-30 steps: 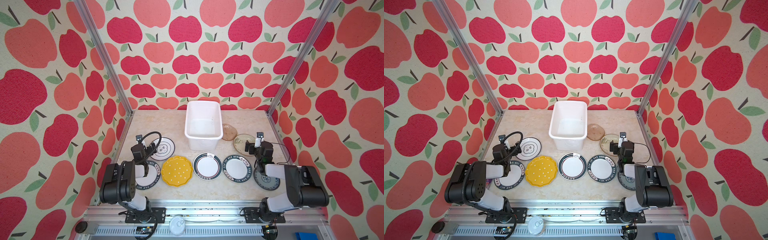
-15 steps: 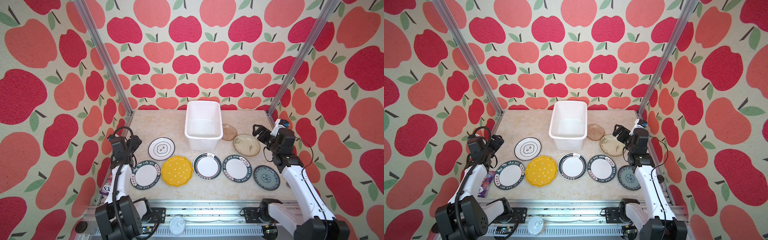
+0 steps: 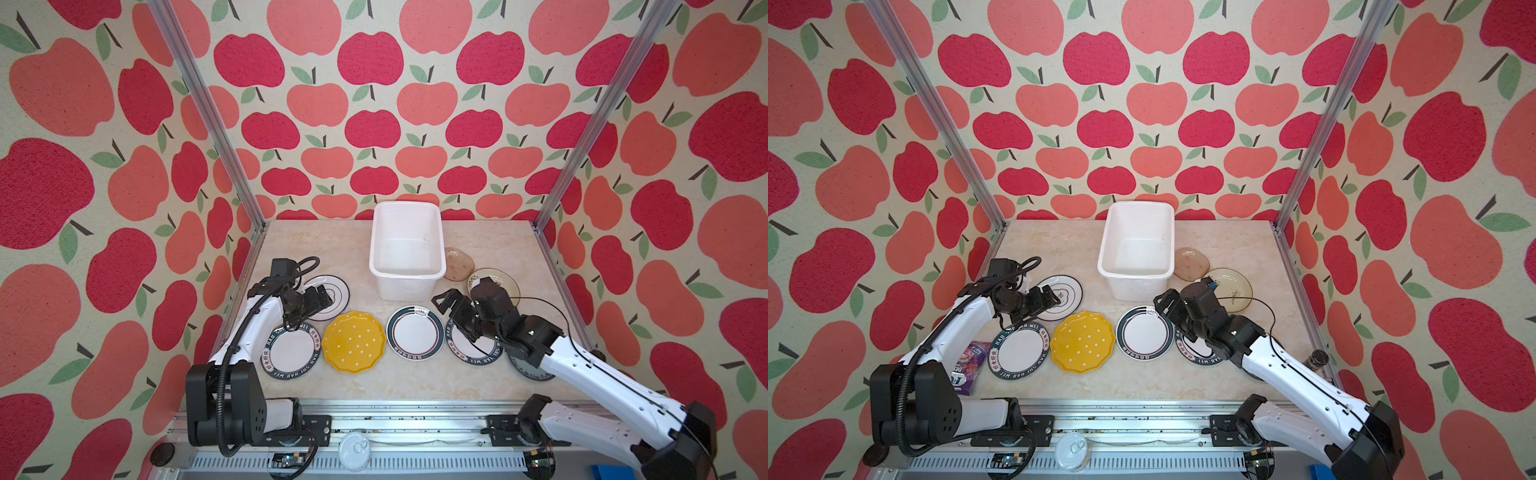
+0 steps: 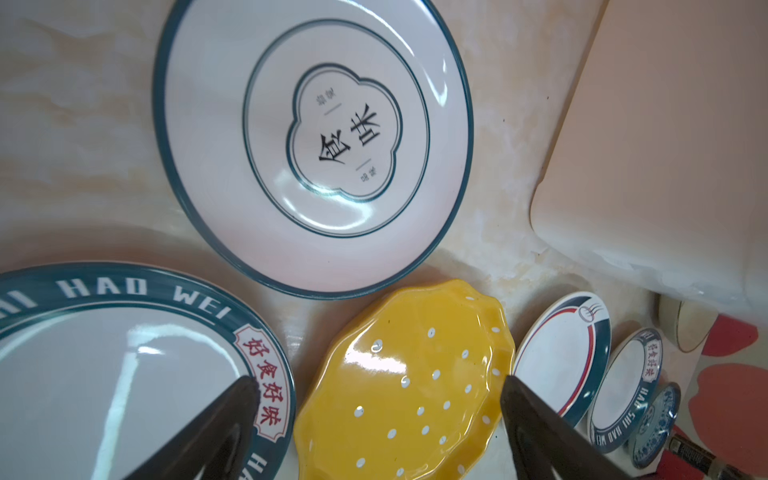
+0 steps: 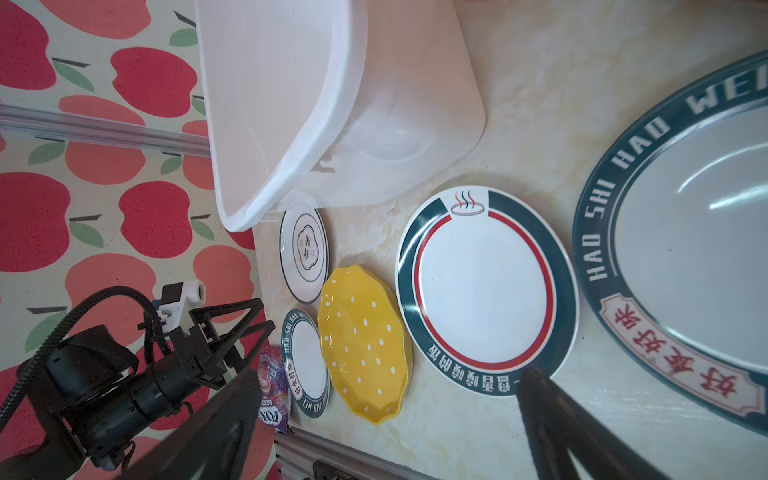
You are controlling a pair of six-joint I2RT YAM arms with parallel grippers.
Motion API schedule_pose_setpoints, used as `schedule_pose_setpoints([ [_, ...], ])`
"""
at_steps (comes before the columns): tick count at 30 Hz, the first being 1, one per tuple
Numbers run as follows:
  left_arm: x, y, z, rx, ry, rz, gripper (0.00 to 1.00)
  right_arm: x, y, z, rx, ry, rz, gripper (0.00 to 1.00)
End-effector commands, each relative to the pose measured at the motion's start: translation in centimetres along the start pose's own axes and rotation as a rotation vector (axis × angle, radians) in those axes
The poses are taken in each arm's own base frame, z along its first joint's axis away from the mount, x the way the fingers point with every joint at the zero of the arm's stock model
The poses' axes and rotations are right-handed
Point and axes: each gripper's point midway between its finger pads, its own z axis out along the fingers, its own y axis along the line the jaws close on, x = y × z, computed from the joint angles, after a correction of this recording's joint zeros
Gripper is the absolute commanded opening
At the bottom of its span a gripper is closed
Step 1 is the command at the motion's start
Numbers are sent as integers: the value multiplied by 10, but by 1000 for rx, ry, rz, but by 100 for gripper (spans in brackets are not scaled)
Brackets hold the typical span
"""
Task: Place the plates into the plastic bin on the countertop
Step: 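Move both grippers toward the yellow dotted dish between the plates, then lower the right gripper onto the yellow dish rim while the left gripper hovers nearby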
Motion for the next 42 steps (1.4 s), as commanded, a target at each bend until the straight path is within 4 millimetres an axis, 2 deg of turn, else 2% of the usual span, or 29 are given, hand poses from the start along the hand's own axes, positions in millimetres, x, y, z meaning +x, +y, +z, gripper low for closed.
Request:
schedule_pose_setpoints([
  [1,37,-17,-3,42,175,117,97,25,4,32,13,28,101,99],
  [6,45,-34,-2,63,229,191,98,75,19,73,11,191,102,99],
  [11,49,-26,4,9,277,201,98,97,29,95,-7,255,151,99],
  [18,47,-17,19,-42,329,188,99,146,43,121,18,355,157,99],
  [25,45,-15,30,-50,348,193,99,159,35,128,78,372,187,99],
  [32,44,-11,35,-67,362,200,99,167,12,126,171,350,233,100],
  [39,42,-13,45,-54,371,210,99,175,15,142,154,370,224,99],
  [42,40,-14,50,-40,373,209,98,178,11,145,167,377,234,99],
])
